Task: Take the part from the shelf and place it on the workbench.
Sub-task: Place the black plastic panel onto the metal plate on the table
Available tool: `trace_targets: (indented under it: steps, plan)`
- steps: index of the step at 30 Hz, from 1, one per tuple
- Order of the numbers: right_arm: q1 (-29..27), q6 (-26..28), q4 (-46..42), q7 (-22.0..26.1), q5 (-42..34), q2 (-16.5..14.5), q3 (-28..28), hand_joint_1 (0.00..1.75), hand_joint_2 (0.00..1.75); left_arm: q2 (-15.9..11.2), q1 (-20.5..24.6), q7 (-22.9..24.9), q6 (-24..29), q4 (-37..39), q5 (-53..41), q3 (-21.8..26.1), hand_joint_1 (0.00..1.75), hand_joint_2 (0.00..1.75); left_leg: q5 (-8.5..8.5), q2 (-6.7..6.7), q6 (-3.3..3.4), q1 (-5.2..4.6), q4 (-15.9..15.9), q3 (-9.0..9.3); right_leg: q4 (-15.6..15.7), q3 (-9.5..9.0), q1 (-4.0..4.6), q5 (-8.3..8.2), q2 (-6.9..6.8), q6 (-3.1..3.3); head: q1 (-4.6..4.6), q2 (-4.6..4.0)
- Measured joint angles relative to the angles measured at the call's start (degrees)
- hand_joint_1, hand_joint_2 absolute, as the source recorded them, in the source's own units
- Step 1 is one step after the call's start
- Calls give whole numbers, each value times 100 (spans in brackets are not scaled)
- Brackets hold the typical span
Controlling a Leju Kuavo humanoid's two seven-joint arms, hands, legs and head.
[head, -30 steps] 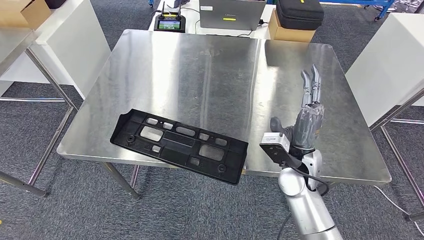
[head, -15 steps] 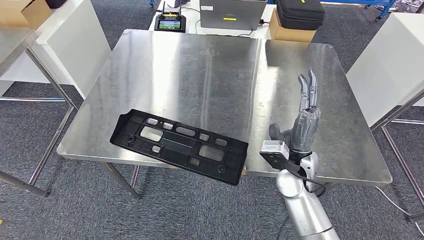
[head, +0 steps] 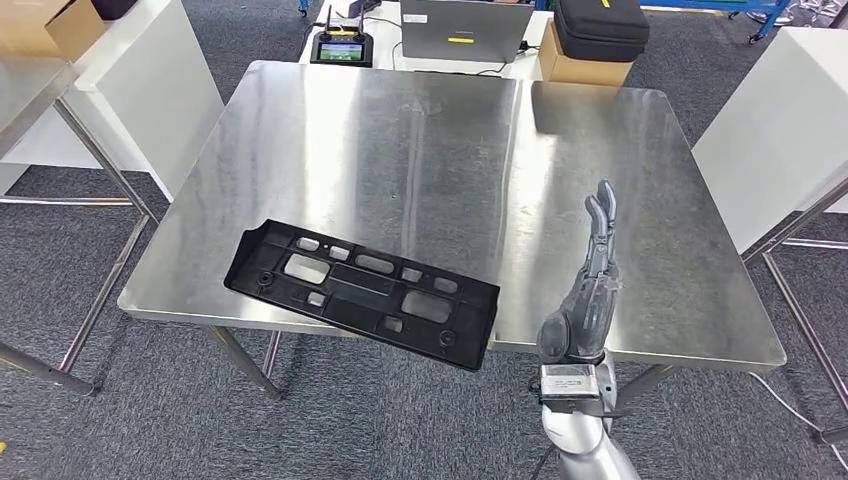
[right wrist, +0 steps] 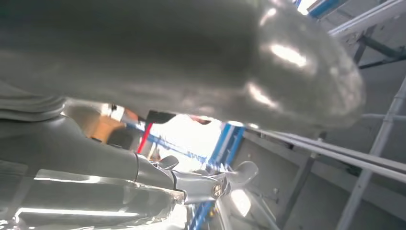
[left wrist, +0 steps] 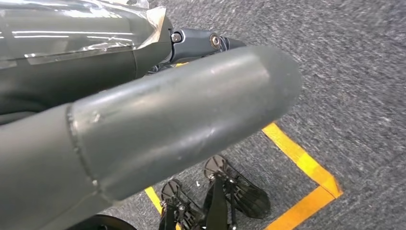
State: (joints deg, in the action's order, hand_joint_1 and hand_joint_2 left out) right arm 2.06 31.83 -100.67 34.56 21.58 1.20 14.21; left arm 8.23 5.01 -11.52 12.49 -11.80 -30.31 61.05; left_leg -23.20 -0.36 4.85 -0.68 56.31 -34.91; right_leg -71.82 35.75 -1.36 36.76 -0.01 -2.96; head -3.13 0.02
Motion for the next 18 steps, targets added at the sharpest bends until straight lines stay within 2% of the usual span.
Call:
trace_targets:
  steps: [1,3,4,5,7,9,10,12,13,14,15,16,17,18]
  plan:
    - [-31,-55,-16,16,-45,-3,21,0,0,3,1,20,-4,0,15,10,0,0,10,0,-8,-6,2,-6,167,-97,4,-105,0,-39,1,0]
    - [-59,-156,-44,31,-91,-14,67,0,0,9,7,59,-11,0,42,39,0,0,35,0,-43,-10,13,-14,996,-553,2,-422,-6,-88,1,0]
    - [-67,-207,-53,29,-97,-23,91,0,0,13,12,78,-13,0,52,58,0,0,50,-1,-70,-14,18,-21,1339,-755,16,-575,-5,-78,1,0]
    - [-73,-257,-58,28,-94,-32,114,0,0,14,18,95,-15,0,66,76,0,0,66,-3,-101,-19,37,-28,1567,-857,29,-670,0,-47,3,0]
    - [-89,-348,-60,25,-80,-50,154,0,0,21,32,124,-21,1,89,100,0,0,101,-7,-169,-21,59,-50,1615,-828,67,-760,14,47,9,0]
    - [-92,-422,-60,21,-70,-71,188,0,0,22,39,146,-25,1,101,121,0,0,61,-8,-242,5,118,-105,1628,-768,21,-806,9,164,14,0]
    - [-95,-461,-59,20,-81,-87,202,0,0,24,39,157,-26,1,110,133,0,0,-83,-6,-284,23,251,-170,1635,-748,-1,-848,2,232,19,0]
    - [-108,-540,-51,25,-130,-115,214,0,0,30,39,167,-31,2,135,155,0,0,-592,0,-369,69,855,-395,1637,-676,-11,-936,-15,326,30,0]
    - [-118,-575,-41,30,-168,-125,215,0,0,34,39,169,-32,2,144,164,0,0,-846,4,-410,95,1252,-519,1631,-620,-5,-976,-22,345,33,0]
    - [-128,-604,-26,37,-209,-128,214,0,0,36,39,169,-29,2,149,174,0,0,-1003,8,-443,120,1571,-596,1624,-567,0,-1011,-26,342,34,0]
    - [-138,-628,-10,47,-252,-130,212,0,0,37,40,169,-22,2,151,187,0,0,-1047,12,-468,142,1717,-583,1613,-518,1,-1041,-27,329,34,0]
    - [-149,-647,9,59,-295,-134,209,0,0,37,40,169,-13,2,153,201,0,0,-989,16,-483,163,1648,-458,1600,-476,-1,-1067,-28,317,34,0]
    - [-158,-662,28,74,-336,-141,204,0,0,38,41,170,-3,2,156,215,0,0,-859,19,-489,180,1347,-215,1584,-440,-6,-1087,-27,301,34,0]
    - [-165,-683,44,87,-387,-152,195,0,0,39,46,173,5,2,160,226,0,0,-734,19,-487,196,915,96,1566,-413,-10,-1104,-26,282,34,0]
